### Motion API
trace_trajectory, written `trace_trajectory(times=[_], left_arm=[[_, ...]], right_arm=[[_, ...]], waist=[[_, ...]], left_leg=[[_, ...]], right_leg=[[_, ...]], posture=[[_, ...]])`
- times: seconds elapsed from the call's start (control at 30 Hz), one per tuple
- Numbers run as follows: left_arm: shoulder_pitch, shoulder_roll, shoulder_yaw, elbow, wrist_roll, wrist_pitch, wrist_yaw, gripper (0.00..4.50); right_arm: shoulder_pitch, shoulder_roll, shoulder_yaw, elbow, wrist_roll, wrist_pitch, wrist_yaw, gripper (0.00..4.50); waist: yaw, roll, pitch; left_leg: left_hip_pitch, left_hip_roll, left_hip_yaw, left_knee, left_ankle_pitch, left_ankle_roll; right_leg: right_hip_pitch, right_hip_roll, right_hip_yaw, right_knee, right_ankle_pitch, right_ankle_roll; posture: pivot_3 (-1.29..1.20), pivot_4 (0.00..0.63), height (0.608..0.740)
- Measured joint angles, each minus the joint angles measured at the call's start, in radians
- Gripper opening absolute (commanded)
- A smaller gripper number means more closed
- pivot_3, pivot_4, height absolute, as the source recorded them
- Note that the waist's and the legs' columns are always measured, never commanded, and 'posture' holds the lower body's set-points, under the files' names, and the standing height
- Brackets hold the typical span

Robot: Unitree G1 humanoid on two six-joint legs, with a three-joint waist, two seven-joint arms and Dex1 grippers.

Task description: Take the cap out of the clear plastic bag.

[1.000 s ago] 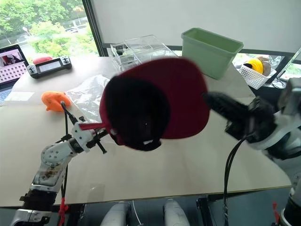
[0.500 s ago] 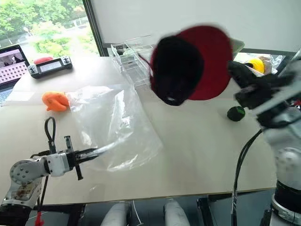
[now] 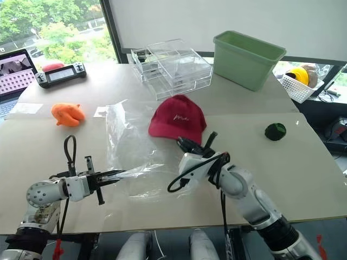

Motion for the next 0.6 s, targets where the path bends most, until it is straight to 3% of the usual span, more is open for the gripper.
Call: trace_trajectory(times=[0.27, 0.37, 0.47, 0.6], left_arm=[[-0.060, -0.017, -0.006, 0.097, 0.115, -0.001, 0.096, 0.00], [-0.047, -0.017, -0.015, 0.096, 0.120, -0.001, 0.103, 0.00], [-0.013, -0.015, -0.022, 0.092, 0.119, -0.001, 0.104, 0.76], [0.013, -0.001, -0.037, 0.056, 0.098, 0.013, 0.086, 2.19]], right_arm=[[0.101, 0.041, -0.006, 0.010, 0.095, 0.114, 0.186, 0.04], [0.111, 0.080, -0.024, 0.025, 0.132, 0.166, 0.209, 0.91], [0.121, 0.106, -0.045, 0.058, 0.174, 0.230, 0.232, 1.93], [0.118, 0.117, -0.078, 0.054, 0.208, 0.271, 0.254, 3.31]], waist=[[-0.003, -0.002, -0.001], [-0.002, -0.002, -0.001], [-0.001, -0.002, -0.001], [0.000, -0.003, -0.002]], left_leg=[[0.007, 0.000, -0.001, -0.001, 0.000, 0.000], [0.013, 0.000, -0.001, -0.002, 0.000, 0.000], [0.013, 0.000, -0.001, -0.002, 0.000, 0.000], [0.013, 0.000, -0.001, -0.002, 0.000, 0.000]], right_leg=[[0.008, 0.000, -0.001, -0.001, -0.003, 0.004], [0.013, 0.000, -0.001, -0.002, -0.004, 0.005], [0.013, 0.000, -0.001, -0.002, -0.004, 0.005], [0.014, 0.000, -0.002, -0.002, -0.004, 0.005]], posture=[[0.00, 0.150, 0.735], [0.00, 0.150, 0.735], [0.00, 0.150, 0.735], [0.00, 0.150, 0.735]])
